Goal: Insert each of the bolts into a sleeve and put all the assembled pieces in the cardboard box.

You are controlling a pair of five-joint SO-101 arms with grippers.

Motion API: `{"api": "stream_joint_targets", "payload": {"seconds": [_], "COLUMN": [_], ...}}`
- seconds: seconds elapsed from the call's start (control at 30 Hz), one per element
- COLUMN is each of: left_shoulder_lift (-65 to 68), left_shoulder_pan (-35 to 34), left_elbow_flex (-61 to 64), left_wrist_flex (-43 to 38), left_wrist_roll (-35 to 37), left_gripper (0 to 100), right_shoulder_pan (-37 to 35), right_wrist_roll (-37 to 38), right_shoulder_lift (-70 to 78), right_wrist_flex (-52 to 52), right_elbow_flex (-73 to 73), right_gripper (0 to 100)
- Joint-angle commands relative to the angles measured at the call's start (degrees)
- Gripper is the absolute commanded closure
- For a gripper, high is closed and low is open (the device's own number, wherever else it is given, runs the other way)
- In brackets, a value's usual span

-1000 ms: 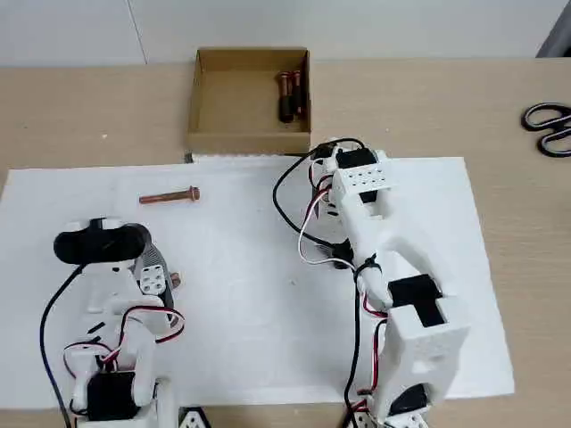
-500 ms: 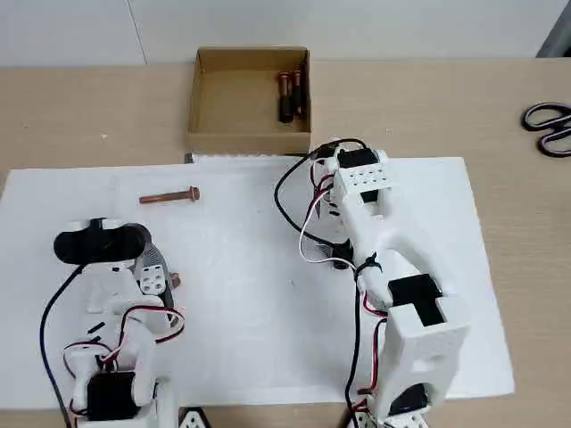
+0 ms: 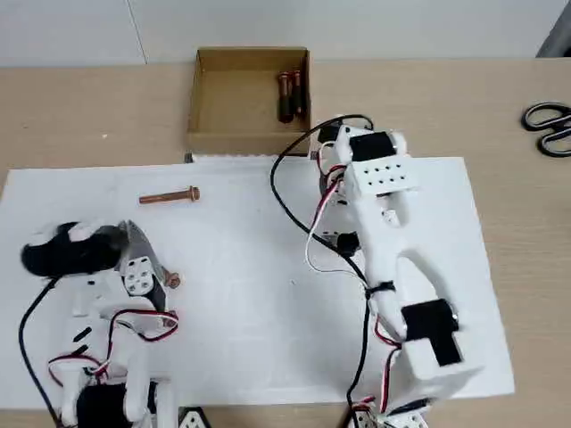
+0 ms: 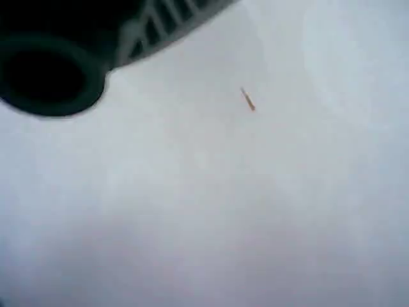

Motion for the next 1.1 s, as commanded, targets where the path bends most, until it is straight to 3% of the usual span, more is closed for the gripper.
{"api": "stream_joint_targets", "payload": {"seconds": [0.0, 0.13, 0.3, 0.5, 0.67, 0.83, 1.07], "left_shoulder_lift": [-0.26, 4.84, 16.97, 36.13, 51.52, 64.53, 81.23], "left_shoulder_pan": [-1.23, -3.25, -5.27, -5.27, -5.27, -5.36, -5.71], "left_elbow_flex": [-4.79, -5.23, -8.75, -20.7, -36.26, -52.53, -67.03], "left_wrist_flex": [-2.11, 0.79, -2.02, -0.88, 9.05, 24.97, 42.2], "left_wrist_roll": [-0.44, -1.58, -1.41, -0.88, 0.62, 0.35, 0.26], "left_gripper": [99, 99, 99, 99, 99, 99, 99], "right_shoulder_pan": [2.15, 5.05, 6.11, 6.02, 6.11, 6.11, 6.11], "right_wrist_roll": [0.62, 0.7, 0.7, 0.79, 0.79, 0.79, 0.79], "right_shoulder_lift": [-6.46, -10.51, -15.78, -23.43, -30.2, -37.05, -41.8], "right_wrist_flex": [1.01, 0.92, 0.92, 0.75, 0.75, 0.66, -0.57], "right_elbow_flex": [-0.7, 1.85, 7.82, 16.18, 25.23, 30.33, 32.0], "right_gripper": [99.5, 99.6, 99.6, 99.6, 99.6, 99.5, 99.5]}}
